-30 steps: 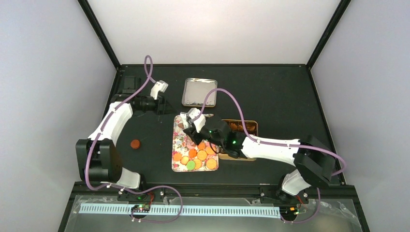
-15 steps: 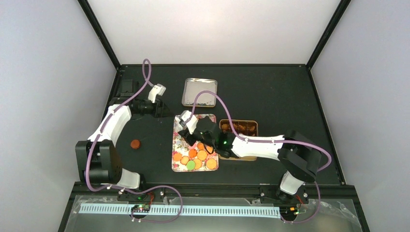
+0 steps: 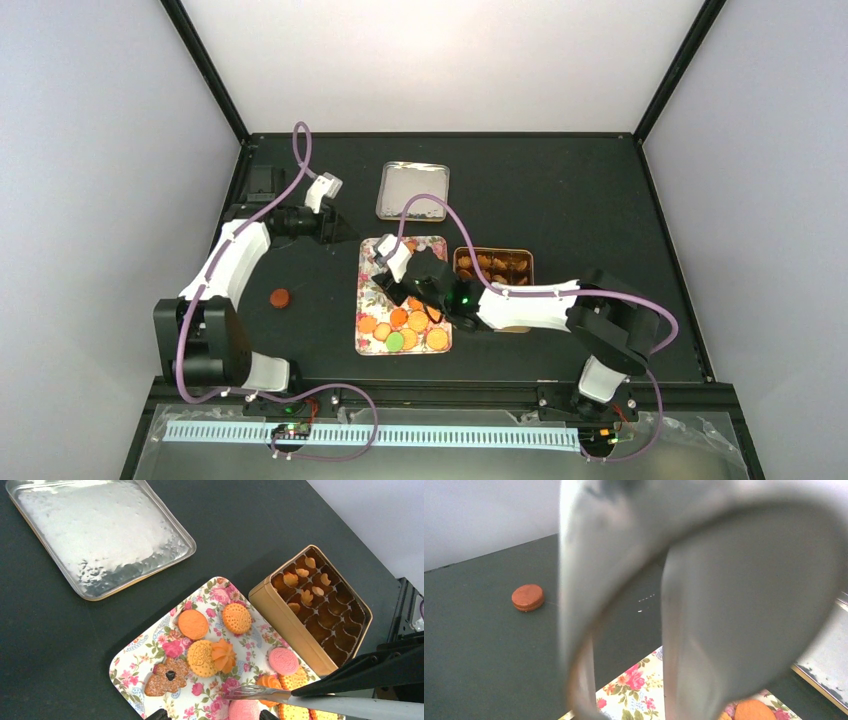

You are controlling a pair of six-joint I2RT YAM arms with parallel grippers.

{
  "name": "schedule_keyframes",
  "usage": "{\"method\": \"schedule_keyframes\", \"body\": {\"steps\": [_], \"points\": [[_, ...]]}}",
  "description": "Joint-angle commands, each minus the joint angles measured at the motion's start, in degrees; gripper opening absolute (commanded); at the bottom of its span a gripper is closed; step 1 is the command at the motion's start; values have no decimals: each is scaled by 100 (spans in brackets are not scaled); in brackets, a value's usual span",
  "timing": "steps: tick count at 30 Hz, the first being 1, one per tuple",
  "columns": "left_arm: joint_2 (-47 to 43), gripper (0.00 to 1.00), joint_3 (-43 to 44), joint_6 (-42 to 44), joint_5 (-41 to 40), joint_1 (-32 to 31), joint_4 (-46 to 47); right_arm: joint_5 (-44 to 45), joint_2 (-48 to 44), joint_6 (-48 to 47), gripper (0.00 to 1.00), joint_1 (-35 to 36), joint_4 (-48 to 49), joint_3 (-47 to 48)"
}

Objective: Pack the cookies
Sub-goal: Pick up the fake cookies from the plate.

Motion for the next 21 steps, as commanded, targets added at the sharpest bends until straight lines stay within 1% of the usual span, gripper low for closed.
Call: {"method": "schedule_keyframes", "body": {"steps": [1, 6, 12, 17, 21], "points": [[-184, 47, -59, 110, 21, -14, 153, 166, -31, 91, 45, 67, 213, -169], [-179, 47, -79, 105, 26, -33, 191, 230, -200, 229, 34, 92, 26, -220], [-191, 47, -63, 96, 29, -41, 177, 309, -402, 268, 24, 91, -30, -292], [-213, 47, -8, 105, 7, -41, 120, 415, -616, 262, 13, 92, -126, -87], [-258, 47, 37, 136, -13, -36, 73, 477, -828, 168, 8, 82, -160, 70]]}}
